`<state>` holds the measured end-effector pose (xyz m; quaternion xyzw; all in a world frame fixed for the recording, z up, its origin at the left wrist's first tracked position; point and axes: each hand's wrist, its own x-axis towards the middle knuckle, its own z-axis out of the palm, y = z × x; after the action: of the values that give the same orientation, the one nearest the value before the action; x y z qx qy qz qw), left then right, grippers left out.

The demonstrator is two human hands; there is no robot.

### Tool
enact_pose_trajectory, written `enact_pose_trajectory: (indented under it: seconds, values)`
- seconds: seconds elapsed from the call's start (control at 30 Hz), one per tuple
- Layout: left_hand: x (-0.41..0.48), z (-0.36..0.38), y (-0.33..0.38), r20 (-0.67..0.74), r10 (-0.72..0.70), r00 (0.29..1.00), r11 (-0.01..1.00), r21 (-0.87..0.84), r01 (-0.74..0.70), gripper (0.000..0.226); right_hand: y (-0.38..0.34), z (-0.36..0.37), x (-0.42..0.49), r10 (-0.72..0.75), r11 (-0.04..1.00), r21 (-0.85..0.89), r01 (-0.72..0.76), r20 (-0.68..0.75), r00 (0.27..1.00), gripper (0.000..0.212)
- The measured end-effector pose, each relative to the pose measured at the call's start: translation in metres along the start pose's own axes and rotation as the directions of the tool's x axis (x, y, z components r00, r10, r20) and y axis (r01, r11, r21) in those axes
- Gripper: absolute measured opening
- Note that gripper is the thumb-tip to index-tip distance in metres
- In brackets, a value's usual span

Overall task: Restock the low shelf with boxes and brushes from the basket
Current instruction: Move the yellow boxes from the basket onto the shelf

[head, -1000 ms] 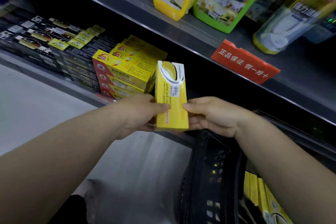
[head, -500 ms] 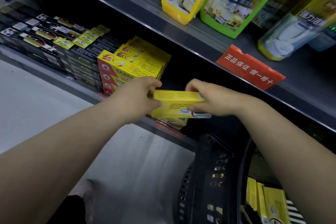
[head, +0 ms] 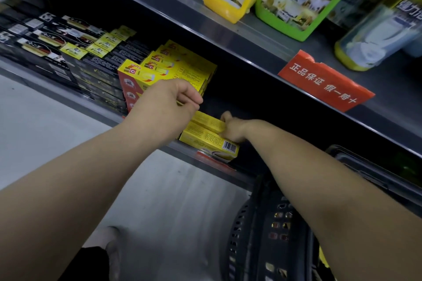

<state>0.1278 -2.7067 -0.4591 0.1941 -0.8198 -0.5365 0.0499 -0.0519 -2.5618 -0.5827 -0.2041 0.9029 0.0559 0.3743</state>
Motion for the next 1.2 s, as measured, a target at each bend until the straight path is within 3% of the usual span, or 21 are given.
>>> enact_pose_trajectory:
  seconds: [0.03,0.1,0.2,0.27,0.4,0.53,0.63,0.8,0.87,0.93,1.07,1.13,1.2]
  values:
    - [0.000,-0.001,0.000,-0.006,0.002,1.000,1.000,0.001,-0.002,0.021,0.001,0.001,0.001,0.003,0.999,0.041,-0.004,0.016,1.000,0.057]
    - [0.001,-0.003,0.000,-0.021,-0.004,1.000,1.000,-0.008,0.004,0.020,0.007,-0.002,0.000,0.016,0.996,0.084,-0.022,0.067,0.998,0.076]
    - [0.001,-0.001,0.002,-0.026,-0.016,1.000,1.000,-0.016,0.015,0.021,0.008,-0.001,-0.005,0.013,0.992,-0.129,0.002,0.121,0.993,0.110]
    - [0.001,0.002,0.004,-0.012,-0.006,1.000,1.000,0.001,0.006,0.021,0.004,0.003,-0.005,-0.011,0.971,-0.235,0.036,0.110,0.994,0.114]
    - [-0.001,0.008,0.008,0.002,0.003,1.000,1.000,-0.002,-0.003,0.021,0.000,-0.003,-0.016,-0.027,0.973,-0.226,0.051,0.111,0.993,0.110]
    - [-0.008,0.027,0.026,0.070,0.050,0.996,0.999,-0.025,-0.048,0.020,-0.001,-0.036,-0.064,-0.168,0.976,-0.151,0.159,-0.043,0.985,0.082]
    - [-0.024,0.054,0.046,0.215,0.148,0.965,0.988,0.000,-0.151,0.020,0.011,-0.057,-0.128,-0.292,0.940,0.109,0.324,-0.238,0.926,0.051]
    - [-0.066,0.101,0.072,0.456,0.310,0.834,0.897,0.152,-0.416,0.014,0.083,-0.038,-0.242,-0.227,0.806,0.422,0.415,-0.427,0.875,0.028]
    - [-0.083,0.124,0.085,0.532,0.376,0.759,0.857,0.112,-0.503,0.013,0.124,-0.012,-0.271,-0.143,0.781,0.510,0.361,-0.417,0.898,0.027]
    - [-0.102,0.149,0.096,0.623,0.367,0.691,0.883,0.001,-0.469,0.015,0.170,0.023,-0.290,-0.028,0.823,0.524,0.219,-0.348,0.937,0.027]
    - [-0.128,0.193,0.099,0.759,0.311,0.572,0.900,-0.043,-0.433,0.015,0.258,0.110,-0.315,0.193,0.954,0.258,-0.155,-0.129,0.973,0.039]
    - [-0.136,0.208,0.096,0.807,0.269,0.525,0.902,-0.020,-0.431,0.013,0.290,0.153,-0.325,0.260,0.948,0.194,-0.254,-0.006,0.966,0.043]
    - [-0.141,0.222,0.094,0.826,0.240,0.510,0.905,0.000,-0.425,0.012,0.312,0.187,-0.329,0.308,0.915,0.237,-0.327,0.111,0.945,0.050]
